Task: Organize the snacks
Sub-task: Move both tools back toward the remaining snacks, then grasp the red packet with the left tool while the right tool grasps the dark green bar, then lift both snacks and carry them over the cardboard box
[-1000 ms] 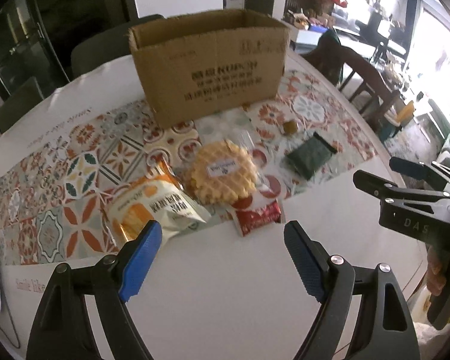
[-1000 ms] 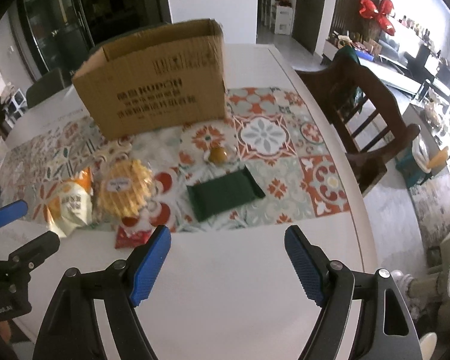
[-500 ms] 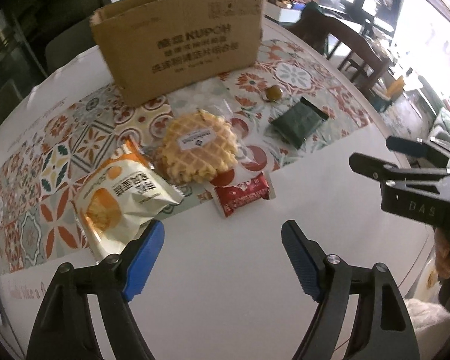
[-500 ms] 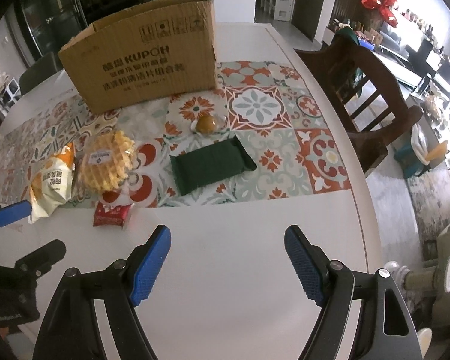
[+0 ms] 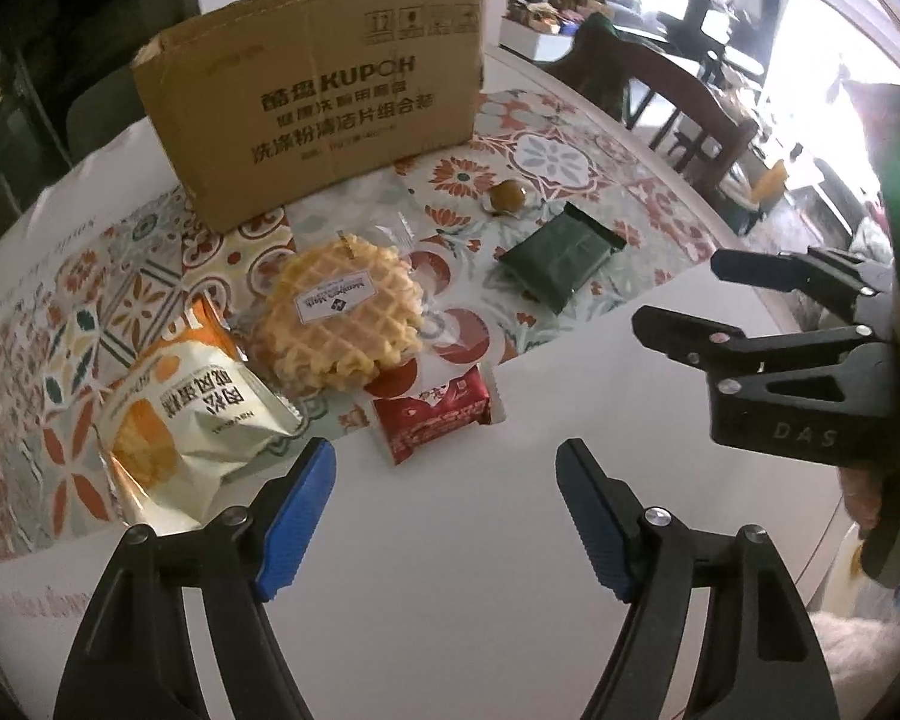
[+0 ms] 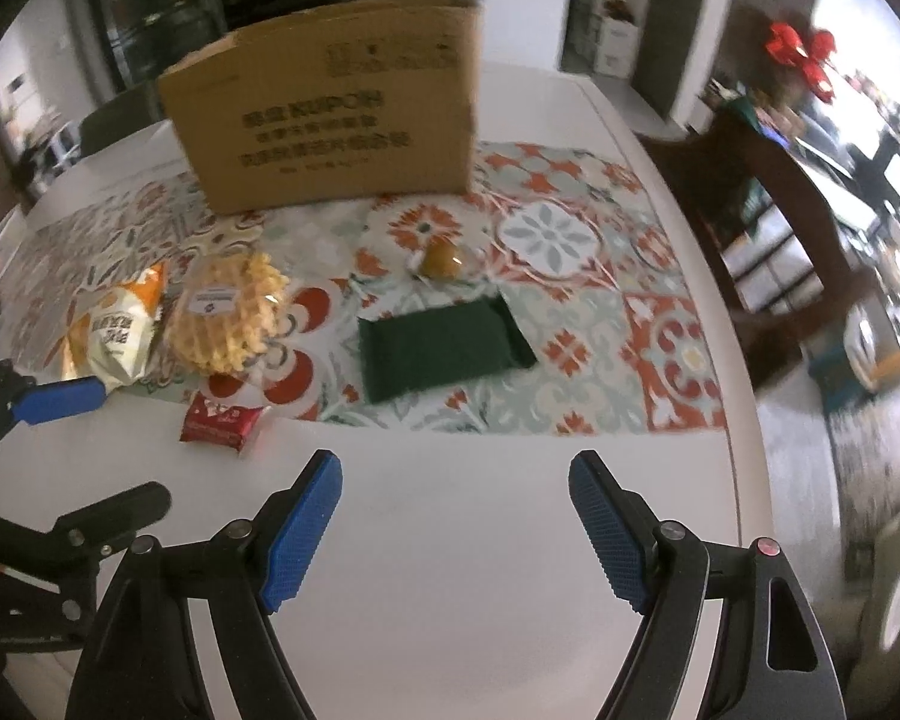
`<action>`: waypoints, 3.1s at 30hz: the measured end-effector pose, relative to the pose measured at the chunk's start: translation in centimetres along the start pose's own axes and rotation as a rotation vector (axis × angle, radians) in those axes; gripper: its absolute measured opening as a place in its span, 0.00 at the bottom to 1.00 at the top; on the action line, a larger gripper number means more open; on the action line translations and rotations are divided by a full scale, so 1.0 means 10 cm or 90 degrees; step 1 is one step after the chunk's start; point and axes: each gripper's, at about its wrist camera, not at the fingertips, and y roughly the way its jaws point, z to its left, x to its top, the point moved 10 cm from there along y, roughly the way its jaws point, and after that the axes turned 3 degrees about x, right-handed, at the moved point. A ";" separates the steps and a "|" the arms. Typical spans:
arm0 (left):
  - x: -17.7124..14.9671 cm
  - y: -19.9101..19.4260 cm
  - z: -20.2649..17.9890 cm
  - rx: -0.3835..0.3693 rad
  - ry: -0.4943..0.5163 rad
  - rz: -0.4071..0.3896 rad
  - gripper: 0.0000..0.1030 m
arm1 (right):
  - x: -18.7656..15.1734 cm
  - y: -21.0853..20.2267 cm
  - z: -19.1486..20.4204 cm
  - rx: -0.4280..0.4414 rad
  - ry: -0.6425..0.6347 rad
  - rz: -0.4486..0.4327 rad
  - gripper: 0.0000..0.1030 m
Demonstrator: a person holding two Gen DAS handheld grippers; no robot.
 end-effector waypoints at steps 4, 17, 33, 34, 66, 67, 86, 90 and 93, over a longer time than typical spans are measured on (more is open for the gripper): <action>0.03 0.05 0.04 -0.003 -0.058 0.002 0.73 | 0.08 0.09 -0.04 0.015 0.006 0.007 0.77; 0.03 0.23 0.15 0.063 -0.141 -0.009 0.75 | 0.41 0.21 -0.08 0.028 -0.077 -0.064 0.87; 0.07 0.61 0.17 0.079 -0.177 0.031 0.75 | 0.41 0.86 -0.07 0.062 -0.085 0.025 0.96; 0.06 0.64 0.18 0.079 -0.182 0.037 0.75 | 0.41 0.89 -0.06 0.065 -0.082 0.029 0.96; -0.02 0.45 0.08 0.032 -0.194 0.003 0.47 | 0.26 0.62 0.05 0.120 -0.059 0.023 0.13; -0.01 0.43 0.05 0.028 -0.190 -0.001 0.47 | 0.25 0.59 0.05 0.130 -0.054 0.023 0.12; 0.51 -0.24 -0.01 0.017 -0.163 -0.097 0.47 | 0.45 -0.15 0.18 0.181 -0.038 -0.035 0.12; 0.66 -0.41 0.06 0.018 -0.162 -0.120 0.47 | 0.60 -0.29 0.24 0.182 -0.041 -0.060 0.12; 0.79 -0.54 0.13 0.028 -0.156 -0.146 0.48 | 0.73 -0.40 0.30 0.181 -0.047 -0.085 0.12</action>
